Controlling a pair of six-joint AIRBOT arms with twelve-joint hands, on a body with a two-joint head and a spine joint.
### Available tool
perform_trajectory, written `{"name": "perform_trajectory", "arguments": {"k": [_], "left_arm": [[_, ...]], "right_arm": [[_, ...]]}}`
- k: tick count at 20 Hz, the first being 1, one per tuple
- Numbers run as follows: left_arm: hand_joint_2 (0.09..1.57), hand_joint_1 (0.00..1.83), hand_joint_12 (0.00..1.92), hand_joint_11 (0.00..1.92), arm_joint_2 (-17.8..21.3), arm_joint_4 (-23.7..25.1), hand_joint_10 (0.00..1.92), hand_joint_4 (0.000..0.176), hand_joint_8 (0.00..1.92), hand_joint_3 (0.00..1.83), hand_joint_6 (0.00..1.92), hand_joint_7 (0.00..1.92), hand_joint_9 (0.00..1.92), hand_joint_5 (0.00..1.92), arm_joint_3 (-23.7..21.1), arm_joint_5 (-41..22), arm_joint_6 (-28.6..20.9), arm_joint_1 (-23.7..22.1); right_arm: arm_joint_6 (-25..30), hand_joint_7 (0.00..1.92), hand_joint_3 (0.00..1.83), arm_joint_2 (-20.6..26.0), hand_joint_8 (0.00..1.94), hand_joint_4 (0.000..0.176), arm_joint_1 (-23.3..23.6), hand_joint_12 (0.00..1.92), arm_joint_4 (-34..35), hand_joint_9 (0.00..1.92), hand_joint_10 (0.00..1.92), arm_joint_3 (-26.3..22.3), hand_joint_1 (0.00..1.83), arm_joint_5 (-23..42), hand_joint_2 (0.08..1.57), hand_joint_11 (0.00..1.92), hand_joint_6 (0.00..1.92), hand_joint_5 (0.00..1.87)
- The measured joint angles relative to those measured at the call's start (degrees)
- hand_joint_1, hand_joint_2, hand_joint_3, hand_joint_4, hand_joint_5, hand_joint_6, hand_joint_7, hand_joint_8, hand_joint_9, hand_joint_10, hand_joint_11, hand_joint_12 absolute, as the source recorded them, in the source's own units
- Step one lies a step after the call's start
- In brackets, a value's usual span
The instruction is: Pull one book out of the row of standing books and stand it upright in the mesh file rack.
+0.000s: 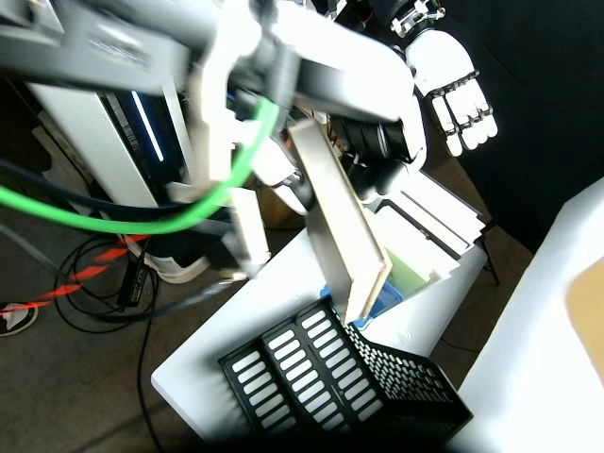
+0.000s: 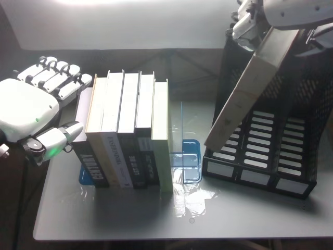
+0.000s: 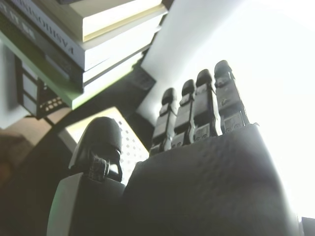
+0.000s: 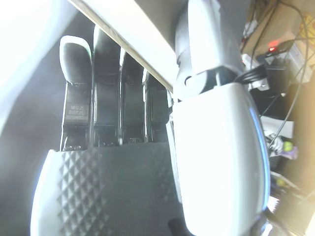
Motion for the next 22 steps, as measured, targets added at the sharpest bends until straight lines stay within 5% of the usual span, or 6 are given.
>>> {"name": "perform_trajectory", "arguments": {"k": [8,10,14,18,21,22], "left_arm": [[1.53,0.14,0.0,0.0,0.0,-0.6,0.0,0.042,0.0,0.0,0.0,0.0,0.0,0.02,-0.5,0.0,0.0,0.0],[1.53,0.11,0.0,0.0,0.1,-0.1,0.0,0.055,0.0,0.0,0.0,0.0,0.0,0.01,-0.6,0.2,0.0,0.0],[1.54,0.06,0.0,0.0,0.1,-0.3,0.0,0.078,0.0,0.0,0.0,0.0,0.0,0.0,-0.7,0.3,0.0,0.0],[1.54,0.03,0.0,0.0,0.1,-0.4,0.0,0.071,0.0,0.0,0.0,0.0,0.0,0.0,-0.7,0.3,0.0,0.1],[1.53,0.02,0.0,0.0,0.0,-0.4,0.0,0.065,0.0,0.0,0.0,0.0,0.0,0.01,-0.7,0.2,0.0,0.1],[1.53,0.0,0.0,0.0,0.0,-0.5,0.0,0.084,0.0,0.0,0.0,0.0,0.0,0.0,-0.7,0.2,0.0,0.1]], "right_arm": [[8.0,0.87,0.0,3.8,1.28,0.0,-0.4,1.76,-12.8,0.85,1.34,-1.0,1.18,-0.5,1.21,0.68,1.31,0.75],[9.6,0.86,0.0,3.3,1.19,0.0,-2.2,1.65,-15.3,0.84,1.38,-0.3,1.35,-1.3,1.17,0.68,1.21,0.79],[14.6,0.84,0.0,-1.1,1.34,0.0,-6.6,1.72,-21.1,0.81,1.35,4.0,1.18,-4.4,1.2,0.64,1.21,0.81],[17.8,0.81,0.0,-5.6,1.42,0.0,-10.5,1.8,-26.8,0.77,1.47,8.0,1.17,-7.3,1.22,0.65,1.24,0.76],[20.3,0.88,0.0,-9.3,1.15,0.0,-12.5,1.68,-31.0,0.76,1.48,11.0,1.34,-8.8,1.2,0.61,1.29,0.74],[20.9,0.91,0.0,-10.7,1.06,0.0,-13.2,1.64,-31.8,0.79,1.44,12.3,1.35,-9.6,1.18,0.62,1.25,0.78]]}}
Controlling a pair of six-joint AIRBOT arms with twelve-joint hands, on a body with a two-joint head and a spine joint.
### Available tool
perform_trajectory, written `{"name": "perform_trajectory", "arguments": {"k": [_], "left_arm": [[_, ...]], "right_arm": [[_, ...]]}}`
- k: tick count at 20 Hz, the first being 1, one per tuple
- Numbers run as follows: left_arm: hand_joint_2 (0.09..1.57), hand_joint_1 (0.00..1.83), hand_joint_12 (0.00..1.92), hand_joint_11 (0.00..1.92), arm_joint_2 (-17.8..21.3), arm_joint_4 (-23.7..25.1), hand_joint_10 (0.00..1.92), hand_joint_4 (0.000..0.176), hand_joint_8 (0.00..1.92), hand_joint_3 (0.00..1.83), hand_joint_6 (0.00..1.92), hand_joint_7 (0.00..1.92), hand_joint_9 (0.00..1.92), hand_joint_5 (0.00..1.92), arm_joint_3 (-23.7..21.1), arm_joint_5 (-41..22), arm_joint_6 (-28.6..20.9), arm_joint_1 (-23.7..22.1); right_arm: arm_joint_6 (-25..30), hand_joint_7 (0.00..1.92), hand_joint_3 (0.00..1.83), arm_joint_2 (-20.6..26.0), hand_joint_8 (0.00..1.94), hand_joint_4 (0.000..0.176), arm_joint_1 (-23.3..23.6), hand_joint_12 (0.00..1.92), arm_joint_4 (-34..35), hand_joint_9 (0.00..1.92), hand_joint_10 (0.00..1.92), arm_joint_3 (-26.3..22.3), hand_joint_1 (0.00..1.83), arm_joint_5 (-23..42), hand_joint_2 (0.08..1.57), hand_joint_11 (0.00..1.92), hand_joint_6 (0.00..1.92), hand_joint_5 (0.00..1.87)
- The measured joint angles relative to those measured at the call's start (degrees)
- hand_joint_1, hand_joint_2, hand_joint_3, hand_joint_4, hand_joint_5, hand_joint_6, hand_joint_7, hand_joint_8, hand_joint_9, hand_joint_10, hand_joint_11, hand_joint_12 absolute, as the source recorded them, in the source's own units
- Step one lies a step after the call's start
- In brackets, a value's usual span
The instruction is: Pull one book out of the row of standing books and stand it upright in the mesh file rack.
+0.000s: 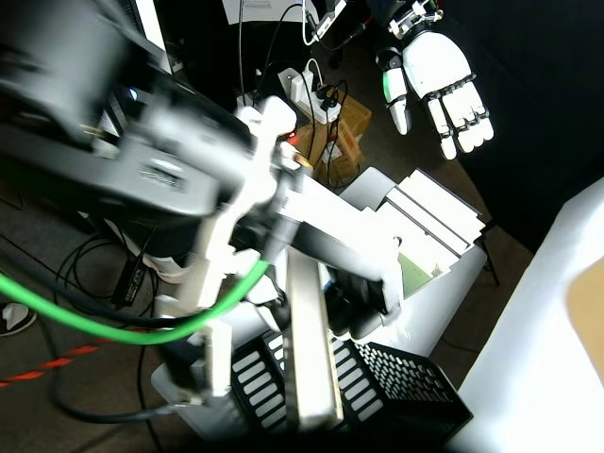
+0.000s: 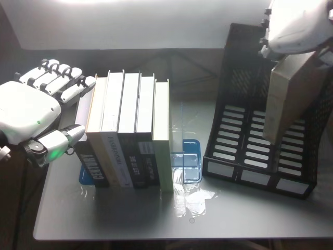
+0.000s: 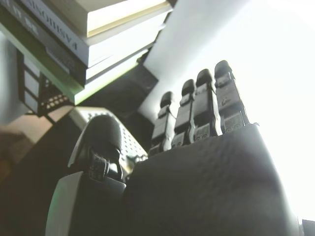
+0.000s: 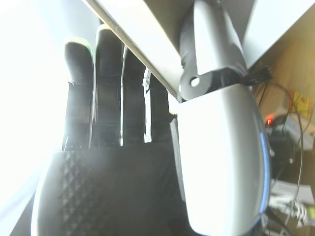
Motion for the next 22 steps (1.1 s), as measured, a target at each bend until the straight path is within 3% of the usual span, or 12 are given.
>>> {"name": "perform_trajectory", "arguments": {"k": [1,7,9,10,12,13,17,18,19,21,22], "left_arm": [[1.53,0.0,0.0,0.0,0.0,0.1,0.0,0.091,0.0,0.0,0.0,0.0,0.0,0.0,0.0,-0.2,0.0,0.0],[1.54,0.09,0.0,0.0,-0.6,0.4,0.0,0.065,0.0,0.0,0.0,0.0,0.0,0.01,0.2,-0.4,-0.5,0.0],[1.54,0.09,0.0,0.0,-0.9,0.5,0.0,0.058,0.0,0.0,0.0,0.0,0.0,0.01,0.3,-0.5,-0.6,0.0],[1.54,0.14,0.0,0.0,-0.9,0.7,0.0,0.046,0.0,0.0,0.0,0.0,0.0,0.02,0.3,-0.5,-0.7,0.0],[1.55,0.15,0.0,0.0,-1.0,1.2,0.0,0.043,0.0,0.0,0.0,0.0,0.0,0.03,0.9,-0.5,-1.2,-0.1],[1.55,0.12,0.0,0.0,-1.2,1.1,0.0,0.04,0.0,0.0,0.0,0.0,0.0,0.03,1.1,-0.9,-1.4,-0.1],[1.54,0.13,0.0,0.0,-1.9,1.7,0.0,0.046,0.0,0.0,0.0,0.0,0.0,0.02,1.3,-0.8,-1.9,-0.1],[1.54,0.09,0.0,0.0,-2.5,2.0,0.0,0.036,0.0,0.0,0.01,0.0,0.0,0.02,1.7,-0.9,-2.2,-0.2],[1.55,0.07,0.0,0.0,-2.6,2.1,0.0,0.041,0.0,0.0,0.0,0.0,0.0,0.01,1.7,-0.9,-2.6,-0.1],[1.55,0.09,0.0,0.0,-2.6,1.9,0.0,0.028,0.0,0.0,0.01,0.0,0.0,0.02,1.7,-1.6,-3.1,-0.1],[1.55,0.07,0.0,0.0,-2.6,2.2,0.0,0.027,0.0,0.0,0.0,0.0,0.0,0.02,1.8,-2.3,-3.3,-0.1]], "right_arm": [[0.1,0.91,0.0,-1.3,1.08,0.0,-0.5,1.63,-0.2,0.8,1.42,1.5,1.36,-0.6,1.17,0.67,1.22,0.79],[0.0,0.94,0.0,-5.8,1.11,0.0,-0.8,1.71,-1.1,0.79,1.46,4.0,1.37,-2.3,1.16,0.67,1.03,0.85],[-0.6,0.92,0.0,-8.2,1.08,0.0,-1.0,1.61,-1.3,0.81,1.45,6.2,1.36,-2.4,1.16,0.65,1.11,0.82],[-0.8,0.93,0.0,-9.2,1.06,0.0,-1.0,1.64,-1.2,0.74,1.49,7.2,1.36,-2.8,1.18,0.51,1.19,0.81],[-1.2,0.97,0.0,-10.8,1.0,0.0,-1.0,1.66,-1.3,0.78,1.46,9.1,1.37,-4.3,1.16,0.56,1.1,0.84],[-1.2,0.93,0.0,-11.4,1.04,0.0,-1.0,1.73,-1.3,0.73,1.51,9.7,1.36,-5.1,1.18,0.4,1.18,0.81],[-2.6,0.96,0.0,-13.1,0.97,0.0,-1.0,1.66,-1.2,0.84,1.37,10.7,1.37,-5.6,1.15,0.35,1.18,0.83],[-2.9,0.97,0.0,-13.7,0.94,0.0,-1.0,1.67,-1.3,0.78,1.43,11.9,1.37,-5.7,1.15,0.34,1.12,0.88],[-3.0,0.96,0.0,-14.0,0.94,0.0,-1.0,1.65,-1.3,0.77,1.42,12.6,1.36,-6.1,1.15,0.36,1.18,0.87],[-3.0,0.93,0.0,-14.0,0.98,0.0,-1.0,1.65,-1.3,0.71,1.48,13.8,1.36,-6.2,1.18,0.34,1.26,0.82],[-3.0,0.95,0.0,-14.1,0.99,0.0,-1.3,1.68,-1.3,0.72,1.51,14.5,1.36,-6.3,1.17,0.4,1.2,0.83]]}}
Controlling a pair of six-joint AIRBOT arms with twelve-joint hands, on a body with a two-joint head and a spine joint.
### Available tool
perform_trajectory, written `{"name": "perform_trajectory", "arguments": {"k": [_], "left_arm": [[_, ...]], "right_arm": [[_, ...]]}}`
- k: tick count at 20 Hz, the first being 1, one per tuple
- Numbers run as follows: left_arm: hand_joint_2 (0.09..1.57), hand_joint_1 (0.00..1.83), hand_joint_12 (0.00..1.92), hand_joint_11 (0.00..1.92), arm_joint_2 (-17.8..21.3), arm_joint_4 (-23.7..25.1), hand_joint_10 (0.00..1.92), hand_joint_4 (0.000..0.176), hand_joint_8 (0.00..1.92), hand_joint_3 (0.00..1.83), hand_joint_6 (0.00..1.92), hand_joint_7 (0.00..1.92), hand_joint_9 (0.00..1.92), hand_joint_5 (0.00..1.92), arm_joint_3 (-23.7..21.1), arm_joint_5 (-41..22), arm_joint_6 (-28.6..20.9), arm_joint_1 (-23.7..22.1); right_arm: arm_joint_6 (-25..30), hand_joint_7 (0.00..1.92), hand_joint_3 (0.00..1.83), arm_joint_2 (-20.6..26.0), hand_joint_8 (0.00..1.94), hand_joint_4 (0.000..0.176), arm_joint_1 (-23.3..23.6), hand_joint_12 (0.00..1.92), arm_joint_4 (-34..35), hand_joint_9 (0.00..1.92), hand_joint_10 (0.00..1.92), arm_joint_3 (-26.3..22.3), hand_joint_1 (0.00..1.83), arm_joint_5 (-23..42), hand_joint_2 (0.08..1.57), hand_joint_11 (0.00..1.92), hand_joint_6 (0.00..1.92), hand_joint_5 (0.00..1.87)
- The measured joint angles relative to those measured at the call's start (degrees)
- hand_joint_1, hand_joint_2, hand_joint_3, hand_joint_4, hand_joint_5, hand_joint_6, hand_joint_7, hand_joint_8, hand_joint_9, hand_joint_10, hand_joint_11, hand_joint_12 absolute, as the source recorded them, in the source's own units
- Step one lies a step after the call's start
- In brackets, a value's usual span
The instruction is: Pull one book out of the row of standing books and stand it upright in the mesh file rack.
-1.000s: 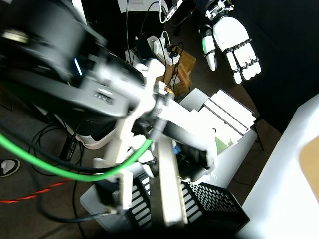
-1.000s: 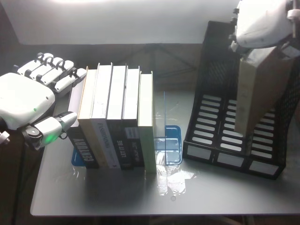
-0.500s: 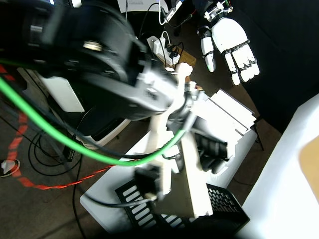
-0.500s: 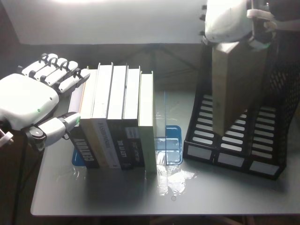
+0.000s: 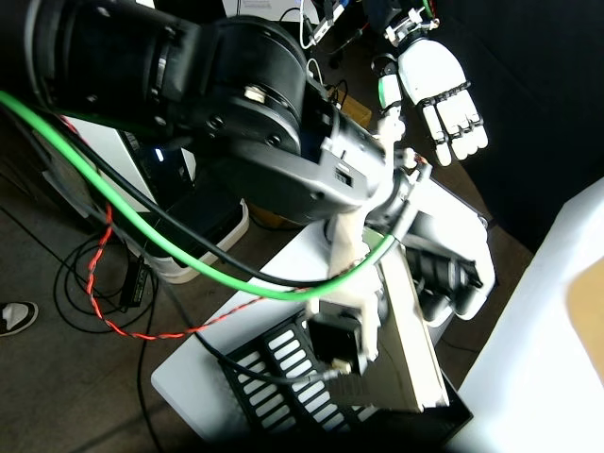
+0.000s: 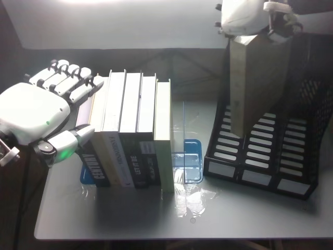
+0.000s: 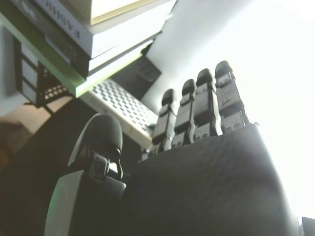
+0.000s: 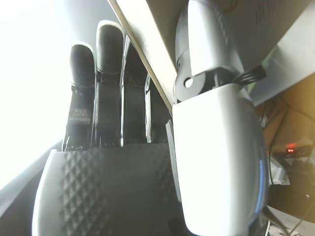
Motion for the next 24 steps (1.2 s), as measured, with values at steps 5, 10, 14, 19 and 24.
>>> {"name": "perform_trajectory", "arguments": {"k": [5,10,14,19,24], "left_arm": [[1.56,0.0,0.0,0.0,-1.2,2.6,0.0,0.038,0.0,0.01,0.01,0.0,0.0,0.02,0.7,-1.4,-1.5,-0.5],[1.57,0.02,0.0,0.0,-1.8,3.0,0.0,0.031,0.0,0.01,0.0,0.0,0.0,0.02,1.2,-2.3,-2.4,-0.7],[1.57,0.02,0.0,0.0,-2.0,3.5,0.0,0.027,0.0,0.01,0.0,0.0,0.0,0.02,1.5,-2.5,-2.9,-0.7],[1.57,0.03,0.0,0.0,-2.9,3.8,0.0,0.009,0.0,0.02,0.01,0.0,0.0,0.03,2.1,-3.0,-3.6,-1.2],[1.57,0.0,0.0,0.0,-3.1,4.1,0.0,0.053,0.0,0.01,0.0,0.0,0.0,0.0,2.7,-3.0,-4.4,-1.3]], "right_arm": [[1.6,0.94,0.0,-1.3,1.04,0.0,-2.5,1.68,0.0,0.67,1.53,4.5,1.35,-1.0,1.19,0.3,1.28,0.77],[4.9,0.93,0.0,-2.3,1.1,0.0,-3.1,1.69,0.0,0.65,1.52,7.8,1.35,-2.7,1.19,0.27,1.17,0.82],[8.2,0.89,0.0,-4.4,1.13,0.0,-4.8,1.7,0.0,0.63,1.58,11.0,1.35,-3.8,1.2,0.31,1.18,0.82],[11.2,0.9,0.0,-6.8,1.12,0.0,-8.4,1.67,0.0,0.64,1.53,15.7,1.35,-5.0,1.19,0.33,1.17,0.83],[12.9,0.87,0.0,-7.4,1.14,0.0,-9.0,1.67,0.0,0.64,1.55,17.8,1.34,-4.8,1.21,0.33,1.24,0.79]]}}
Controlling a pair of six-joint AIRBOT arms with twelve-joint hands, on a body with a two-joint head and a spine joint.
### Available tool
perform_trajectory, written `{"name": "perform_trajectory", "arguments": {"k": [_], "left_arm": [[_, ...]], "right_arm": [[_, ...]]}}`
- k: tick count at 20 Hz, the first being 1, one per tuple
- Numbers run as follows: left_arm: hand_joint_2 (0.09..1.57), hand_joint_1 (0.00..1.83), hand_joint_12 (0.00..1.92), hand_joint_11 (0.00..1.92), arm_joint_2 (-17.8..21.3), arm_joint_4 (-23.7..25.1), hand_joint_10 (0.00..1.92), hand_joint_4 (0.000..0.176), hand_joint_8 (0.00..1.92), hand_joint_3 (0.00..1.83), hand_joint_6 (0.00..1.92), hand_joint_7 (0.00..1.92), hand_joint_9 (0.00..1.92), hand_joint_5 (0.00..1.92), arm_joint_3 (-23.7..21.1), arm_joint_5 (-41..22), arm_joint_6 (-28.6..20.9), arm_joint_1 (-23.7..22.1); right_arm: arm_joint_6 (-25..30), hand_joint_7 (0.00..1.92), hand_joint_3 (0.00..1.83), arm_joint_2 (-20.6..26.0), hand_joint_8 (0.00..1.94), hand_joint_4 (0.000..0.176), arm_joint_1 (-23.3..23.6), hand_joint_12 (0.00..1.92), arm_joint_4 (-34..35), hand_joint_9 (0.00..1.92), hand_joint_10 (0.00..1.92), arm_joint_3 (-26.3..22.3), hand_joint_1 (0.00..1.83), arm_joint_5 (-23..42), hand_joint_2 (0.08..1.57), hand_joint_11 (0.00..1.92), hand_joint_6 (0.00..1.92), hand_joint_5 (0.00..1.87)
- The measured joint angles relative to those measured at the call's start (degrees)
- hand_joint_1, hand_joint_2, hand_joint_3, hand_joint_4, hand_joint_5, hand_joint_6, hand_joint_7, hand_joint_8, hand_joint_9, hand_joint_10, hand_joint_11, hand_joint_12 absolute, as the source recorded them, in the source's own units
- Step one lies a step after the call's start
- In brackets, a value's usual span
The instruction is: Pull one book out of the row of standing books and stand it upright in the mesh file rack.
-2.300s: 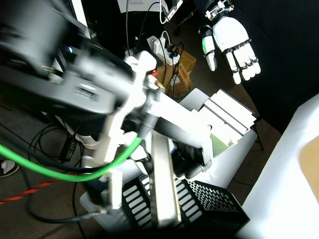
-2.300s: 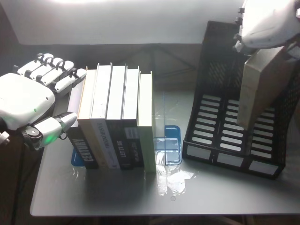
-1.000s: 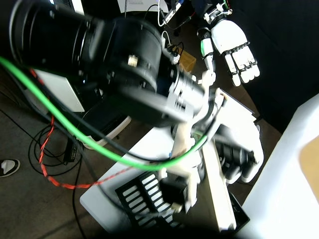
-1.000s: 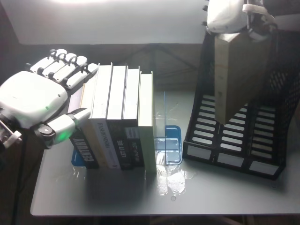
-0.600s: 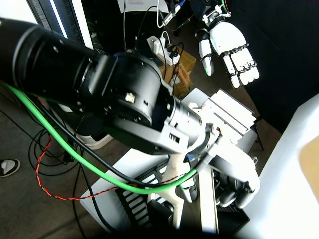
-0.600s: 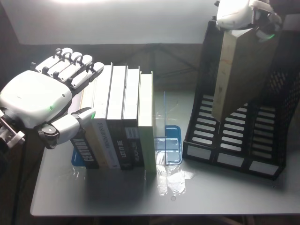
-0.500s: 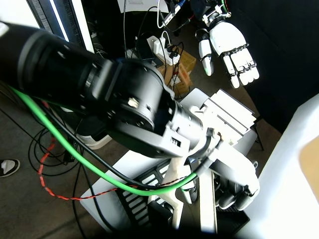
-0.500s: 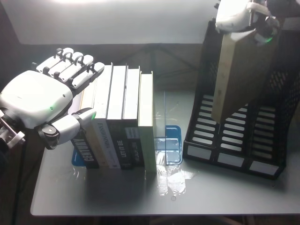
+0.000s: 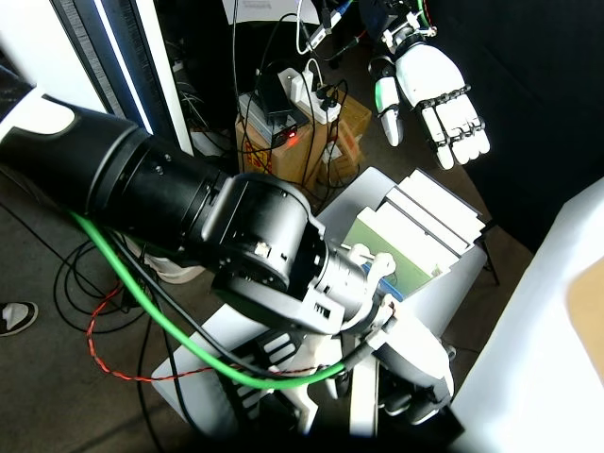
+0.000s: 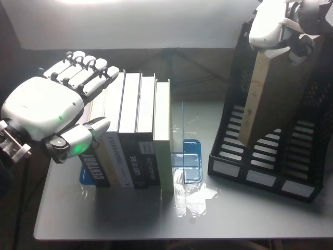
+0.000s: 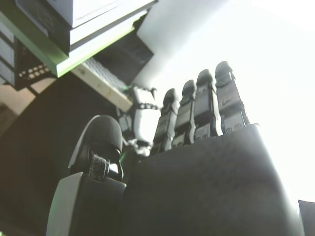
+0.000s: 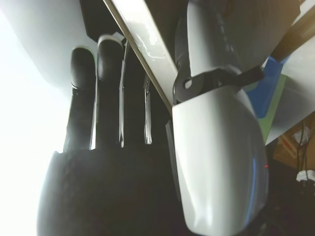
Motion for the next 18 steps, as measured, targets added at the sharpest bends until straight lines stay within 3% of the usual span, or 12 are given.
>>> {"name": "perform_trajectory", "arguments": {"k": [1,6,7,13,15,16,17,18], "left_arm": [[1.57,0.0,0.0,0.0,-0.3,0.0,0.0,0.059,0.0,0.01,0.0,0.0,0.0,0.0,0.3,-0.1,-0.1,0.0],[1.56,0.0,0.0,0.0,-1.0,1.2,0.0,0.062,0.0,0.0,0.0,0.0,0.0,0.0,0.5,0.3,-0.3,-0.5],[1.56,0.0,0.0,0.0,-1.0,1.2,0.0,0.073,0.0,0.0,0.0,0.0,0.0,0.0,0.5,0.3,-0.3,-0.5],[1.56,0.0,0.0,0.0,-1.0,1.1,0.0,0.067,0.0,0.0,0.0,0.0,0.0,0.0,0.6,0.3,-0.5,-0.5],[1.56,0.0,0.0,0.0,-1.0,1.0,0.0,0.048,0.0,0.0,0.0,0.0,0.0,0.01,0.6,0.3,-0.5,-0.5],[1.56,0.0,0.0,0.0,-1.0,1.0,0.0,0.051,0.0,0.0,0.0,0.0,0.0,0.0,0.7,0.3,-0.6,-0.5],[1.56,0.0,0.0,0.0,-1.2,1.1,0.0,0.052,0.0,0.0,0.0,0.0,0.0,0.0,0.9,0.3,-0.8,-0.5],[1.56,0.0,0.0,0.0,-1.3,0.8,0.0,0.048,0.0,0.0,0.0,0.0,0.0,0.0,0.9,0.3,-0.9,-0.5]], "right_arm": [[0.0,0.9,0.0,0.0,1.12,0.0,0.0,1.67,0.0,0.64,1.53,0.3,1.35,0.1,1.2,0.33,1.17,0.83],[0.1,0.88,0.0,0.0,1.13,0.0,0.0,1.67,0.0,0.63,1.56,0.5,1.34,0.1,1.21,0.33,1.23,0.79],[0.1,0.91,0.0,0.0,1.11,0.0,0.0,1.67,0.0,0.63,1.53,0.5,1.35,0.1,1.19,0.33,1.17,0.83],[0.1,0.87,0.0,0.1,1.14,0.0,0.0,1.67,0.0,0.64,1.55,0.3,1.34,0.1,1.21,0.33,1.24,0.79],[0.1,0.87,0.0,0.3,1.15,0.0,0.0,1.67,0.0,0.64,1.55,0.3,1.34,0.1,1.21,0.33,1.24,0.79],[0.1,0.17,0.0,0.4,0.23,0.02,0.0,0.44,0.0,0.13,0.31,0.3,0.97,0.1,1.01,0.07,0.25,0.16],[0.0,0.03,0.0,0.5,0.04,0.051,0.0,0.09,0.0,0.02,0.06,0.3,0.9,0.1,0.98,0.01,0.05,0.03],[0.0,0.01,0.0,0.5,0.01,0.058,0.0,0.02,0.0,0.0,0.01,0.4,0.87,0.0,0.96,0.0,0.01,0.01]]}}
